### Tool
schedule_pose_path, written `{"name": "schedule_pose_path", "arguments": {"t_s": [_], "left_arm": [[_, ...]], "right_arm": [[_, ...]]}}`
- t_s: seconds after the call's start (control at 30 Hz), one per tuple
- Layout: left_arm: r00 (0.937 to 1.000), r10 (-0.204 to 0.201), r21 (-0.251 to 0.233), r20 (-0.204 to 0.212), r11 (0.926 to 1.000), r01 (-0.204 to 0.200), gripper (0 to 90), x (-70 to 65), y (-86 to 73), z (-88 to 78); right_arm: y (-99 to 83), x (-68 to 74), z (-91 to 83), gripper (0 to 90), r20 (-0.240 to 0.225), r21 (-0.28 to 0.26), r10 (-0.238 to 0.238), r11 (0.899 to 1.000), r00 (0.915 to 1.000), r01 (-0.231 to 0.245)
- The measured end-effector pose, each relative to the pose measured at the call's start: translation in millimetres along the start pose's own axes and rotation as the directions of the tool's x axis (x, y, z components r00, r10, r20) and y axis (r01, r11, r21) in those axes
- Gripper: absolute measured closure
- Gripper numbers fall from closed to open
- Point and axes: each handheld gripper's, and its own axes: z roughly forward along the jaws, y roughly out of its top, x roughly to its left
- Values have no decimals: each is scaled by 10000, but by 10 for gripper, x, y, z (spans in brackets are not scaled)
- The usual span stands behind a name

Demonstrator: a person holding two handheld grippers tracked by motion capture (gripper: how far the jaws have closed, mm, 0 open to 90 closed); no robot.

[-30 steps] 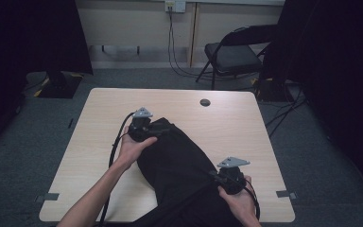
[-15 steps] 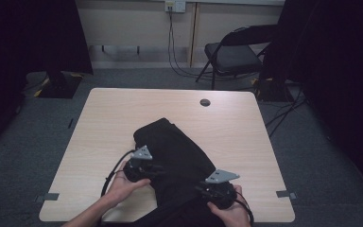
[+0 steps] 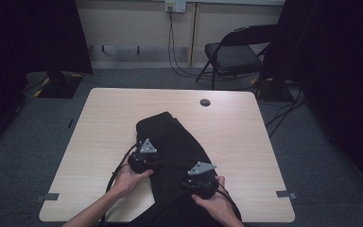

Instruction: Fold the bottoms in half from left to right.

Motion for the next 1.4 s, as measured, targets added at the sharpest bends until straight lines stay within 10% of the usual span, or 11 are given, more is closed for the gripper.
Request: {"name": "schedule_pose_path", "arguments": {"t_s": [0.17,0.27,0.37,0.7,0.93,1.13,1.27,1.4], "left_arm": [[9940,-941,-946,-566,9916,885,697,329,-51,55],[9908,-762,-255,-1119,9969,738,587,411,34,26],[9835,-1636,-915,-768,9834,1564,555,488,50,-87],[9917,-1176,-49,-523,9931,1175,547,327,-127,-197],[9921,-1087,45,-629,9940,1092,527,328,-143,-191],[9920,-1111,215,-606,9934,1125,497,324,-179,-237],[9910,-1083,251,-781,9936,1105,497,329,-136,-186],[9906,-1059,-25,-868,9944,1061,498,343,-125,-137]], "right_arm": [[286,-36,294,551,-105,-240,-113,9997,9999,110],[478,-70,472,553,-176,-247,-293,9993,9994,289],[660,-107,643,553,-182,-262,-289,9993,9994,284],[1050,-224,942,455,7,140,-313,9994,9995,313],[869,-524,305,559,57,-997,246,9947,9997,-239],[334,-497,45,734,-545,-105,-61,9999,9985,55],[73,-497,3,712,-141,621,-516,9967,9986,524],[15,-692,-12,726,37,255,-232,9994,9997,231]]}}
